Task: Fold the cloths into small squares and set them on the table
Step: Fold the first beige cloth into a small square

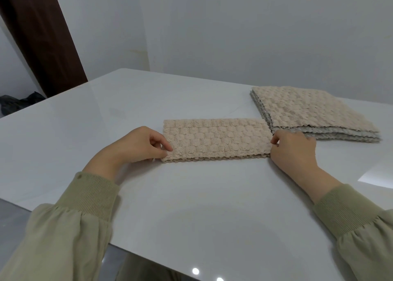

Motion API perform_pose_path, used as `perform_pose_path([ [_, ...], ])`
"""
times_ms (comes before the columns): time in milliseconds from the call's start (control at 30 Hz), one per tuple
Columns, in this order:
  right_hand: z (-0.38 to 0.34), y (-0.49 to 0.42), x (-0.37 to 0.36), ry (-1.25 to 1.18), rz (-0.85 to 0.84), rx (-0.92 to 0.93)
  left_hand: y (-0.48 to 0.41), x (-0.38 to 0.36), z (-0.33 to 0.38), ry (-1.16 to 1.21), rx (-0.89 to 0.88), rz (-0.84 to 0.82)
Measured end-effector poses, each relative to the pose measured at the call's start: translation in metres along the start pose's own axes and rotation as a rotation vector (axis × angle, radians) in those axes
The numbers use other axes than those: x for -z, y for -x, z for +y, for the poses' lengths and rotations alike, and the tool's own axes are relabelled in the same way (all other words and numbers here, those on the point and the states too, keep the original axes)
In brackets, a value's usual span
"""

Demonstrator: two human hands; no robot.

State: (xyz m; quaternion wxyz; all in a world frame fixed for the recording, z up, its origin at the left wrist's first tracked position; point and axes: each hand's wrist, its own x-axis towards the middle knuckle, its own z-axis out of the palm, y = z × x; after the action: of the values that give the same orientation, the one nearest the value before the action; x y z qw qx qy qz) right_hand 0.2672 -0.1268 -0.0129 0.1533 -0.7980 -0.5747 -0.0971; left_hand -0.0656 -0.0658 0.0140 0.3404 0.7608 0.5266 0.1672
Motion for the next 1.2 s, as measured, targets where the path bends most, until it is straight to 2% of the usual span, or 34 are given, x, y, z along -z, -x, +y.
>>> perform_pose_path([
  [67, -0.003, -0.001, 0.001, -0.132, 0.120, 0.055, -0.002, -0.002, 0.003, 0.027, -0.004, 0.131],
  [133, -0.014, -0.003, 0.007, -0.334, 0.236, 0.124, -0.010, -0.010, 0.007, 0.017, -0.014, 0.479],
  [200, -0.034, -0.007, 0.009, -0.436, 0.254, 0.161, -0.019, -0.021, 0.020, -0.079, -0.073, 0.778],
  [233, -0.045, -0.009, 0.008, -0.470, 0.215, 0.166, -0.025, -0.028, 0.028, -0.121, -0.129, 0.815],
  [333, -0.077, -0.018, -0.001, -0.520, 0.035, 0.183, -0.043, -0.051, 0.046, -0.300, -0.229, 0.665],
  [433, -0.099, -0.025, -0.012, -0.510, -0.077, 0.229, -0.059, -0.064, 0.051, -0.470, -0.136, 0.486],
  [500, -0.103, -0.025, -0.023, -0.306, -0.207, 0.294, -0.067, -0.072, 0.045, -0.609, -0.069, 0.285],
  [567, -0.099, -0.025, -0.031, -0.103, -0.341, 0.325, -0.070, -0.073, 0.036, -0.638, -0.005, 0.111],
  [633, -0.089, -0.028, -0.032, -0.048, -0.382, 0.293, -0.070, -0.070, 0.030, -0.631, 0.004, 0.059],
  [833, -0.055, -0.040, -0.031, 0.011, -0.386, 0.122, -0.066, -0.068, 0.023, -0.657, 0.022, 0.078],
  [1000, -0.055, -0.038, -0.034, -0.014, -0.339, 0.101, -0.064, -0.069, 0.026, -0.669, 0.031, 0.091],
  [1200, -0.056, -0.025, -0.027, -0.103, 0.087, 0.127, -0.063, -0.070, 0.026, -0.653, 0.049, 0.097],
])
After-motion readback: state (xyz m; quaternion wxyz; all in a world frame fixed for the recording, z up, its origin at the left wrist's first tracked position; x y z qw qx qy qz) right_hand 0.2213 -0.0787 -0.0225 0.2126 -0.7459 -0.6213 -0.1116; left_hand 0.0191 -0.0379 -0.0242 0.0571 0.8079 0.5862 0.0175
